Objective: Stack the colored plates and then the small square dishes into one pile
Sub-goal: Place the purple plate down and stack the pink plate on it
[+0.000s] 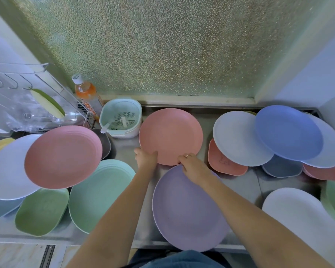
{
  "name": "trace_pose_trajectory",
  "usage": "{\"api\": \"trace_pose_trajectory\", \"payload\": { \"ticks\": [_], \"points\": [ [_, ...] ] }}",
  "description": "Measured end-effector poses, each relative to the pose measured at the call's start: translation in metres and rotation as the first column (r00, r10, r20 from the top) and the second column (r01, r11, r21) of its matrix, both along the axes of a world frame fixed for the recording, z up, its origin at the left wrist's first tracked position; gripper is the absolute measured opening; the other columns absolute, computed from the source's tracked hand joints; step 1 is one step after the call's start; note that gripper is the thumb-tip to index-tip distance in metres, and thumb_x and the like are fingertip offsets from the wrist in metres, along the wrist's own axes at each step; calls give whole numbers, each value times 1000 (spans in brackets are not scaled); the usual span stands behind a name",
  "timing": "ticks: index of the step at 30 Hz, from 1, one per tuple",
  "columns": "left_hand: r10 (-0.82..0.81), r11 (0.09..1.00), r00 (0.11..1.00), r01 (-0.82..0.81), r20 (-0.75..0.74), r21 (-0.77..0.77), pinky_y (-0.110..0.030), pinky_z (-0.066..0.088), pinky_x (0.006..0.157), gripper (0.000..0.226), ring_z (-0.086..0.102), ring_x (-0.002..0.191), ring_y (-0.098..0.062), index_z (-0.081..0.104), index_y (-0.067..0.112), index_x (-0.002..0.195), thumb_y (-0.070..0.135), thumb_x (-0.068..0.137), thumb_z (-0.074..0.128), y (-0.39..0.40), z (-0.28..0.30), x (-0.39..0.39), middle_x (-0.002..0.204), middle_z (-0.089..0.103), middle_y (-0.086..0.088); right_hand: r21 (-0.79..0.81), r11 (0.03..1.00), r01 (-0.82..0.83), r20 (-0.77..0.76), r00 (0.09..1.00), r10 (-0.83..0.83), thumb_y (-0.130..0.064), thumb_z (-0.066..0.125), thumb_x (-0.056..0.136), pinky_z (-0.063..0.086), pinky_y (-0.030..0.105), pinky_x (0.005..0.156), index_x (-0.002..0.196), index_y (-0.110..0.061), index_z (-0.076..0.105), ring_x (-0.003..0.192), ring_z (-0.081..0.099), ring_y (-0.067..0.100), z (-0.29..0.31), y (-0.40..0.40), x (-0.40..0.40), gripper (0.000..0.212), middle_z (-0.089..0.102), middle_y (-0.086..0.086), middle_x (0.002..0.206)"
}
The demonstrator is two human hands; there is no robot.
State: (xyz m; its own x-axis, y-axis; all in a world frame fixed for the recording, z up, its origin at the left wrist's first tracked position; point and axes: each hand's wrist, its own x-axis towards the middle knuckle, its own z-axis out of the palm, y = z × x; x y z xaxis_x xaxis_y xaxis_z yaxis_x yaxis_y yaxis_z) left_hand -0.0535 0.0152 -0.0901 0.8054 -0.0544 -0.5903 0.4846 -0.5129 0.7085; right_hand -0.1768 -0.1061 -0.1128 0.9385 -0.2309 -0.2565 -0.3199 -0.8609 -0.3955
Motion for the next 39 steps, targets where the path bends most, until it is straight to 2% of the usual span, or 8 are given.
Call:
{"api": "trace_pose_trajectory", "payload": {
  "ticks": [7, 10, 14, 18, 21, 26, 31, 39],
  "points": [
    [83, 946, 956, -164, -281, -279, -32, 58, 49, 12, 64, 68, -29, 54, -1, 87, -6, 80, 47, 3, -12, 6, 103, 60, -23, 56, 995, 83, 137, 987, -90, -5, 46, 81, 49, 37, 78, 113, -11, 55, 109, 48, 25, 6, 1, -11, 34, 57, 6, 111],
    [78, 925, 958, -172, -275, -339, -31, 60, 52, 22, 63, 69, -25, 52, 4, 100, -2, 81, 43, 0, 0, 8, 93, 60, -17, 92, 979, 183, 299, 932, -202, -17, 51, 85, 47, 32, 85, 117, -12, 56, 114, 50, 22, 19, 0, -16, 33, 56, 4, 123],
    [102, 926, 957, -191, -272, -325, -31, 57, 56, 10, 55, 56, -22, 52, 4, 80, -1, 77, 43, 11, 19, 5, 65, 51, -11, 56, 845, 532, 459, 737, -495, -26, 42, 89, 42, 43, 93, 114, -15, 57, 114, 51, 30, 34, -5, -8, 31, 60, 5, 123],
    [113, 949, 962, -179, -247, -261, -32, 54, 57, 13, 49, 51, -22, 48, 4, 67, -6, 73, 43, 36, 23, -7, 60, 46, -10, 176, 608, 774, 261, 559, -787, -16, 49, 88, 44, 46, 80, 120, -7, 45, 107, 50, 38, 46, -15, -5, 34, 50, 15, 121],
    [13, 968, 971, -72, -238, -240, -31, 56, 54, 17, 50, 55, -21, 48, 5, 68, -10, 72, 41, 48, 27, -17, 64, 48, -9, 150, 612, 776, 73, 609, -790, -18, 49, 88, 48, 50, 83, 121, -7, 36, 103, 54, 42, 42, -19, -18, 37, 50, 19, 118],
    [-218, 959, 964, 182, -153, -215, -30, 57, 51, 10, 53, 49, -21, 55, 5, 69, -1, 67, 48, 64, 27, -35, 63, 51, -10, 20, 700, 714, 108, 695, -711, -16, 32, 97, 50, 46, 75, 109, -7, 42, 93, 60, 37, 26, -18, -61, 18, 62, 17, 105],
    [-516, 852, 845, 489, 141, 184, -37, 53, 62, 20, 63, 74, -34, 52, 20, 105, 26, 87, 50, 75, 9, -54, 86, 66, -12, 126, 696, 707, 119, 685, -718, -24, 31, 99, 43, 41, 80, 120, -17, 43, 95, 59, 37, 11, 2, -104, 25, 62, 13, 104],
    [-838, 501, 541, 705, 75, 502, -36, 42, 67, 21, 61, 88, -38, 41, 10, 104, 28, 98, 31, 90, -13, -83, 98, 66, -18, -13, 739, 674, 1, 739, -674, -33, 28, 99, 48, 40, 74, 128, -26, 37, 84, 61, 27, 5, 21, -152, 31, 65, 8, 99]
  ]
}}
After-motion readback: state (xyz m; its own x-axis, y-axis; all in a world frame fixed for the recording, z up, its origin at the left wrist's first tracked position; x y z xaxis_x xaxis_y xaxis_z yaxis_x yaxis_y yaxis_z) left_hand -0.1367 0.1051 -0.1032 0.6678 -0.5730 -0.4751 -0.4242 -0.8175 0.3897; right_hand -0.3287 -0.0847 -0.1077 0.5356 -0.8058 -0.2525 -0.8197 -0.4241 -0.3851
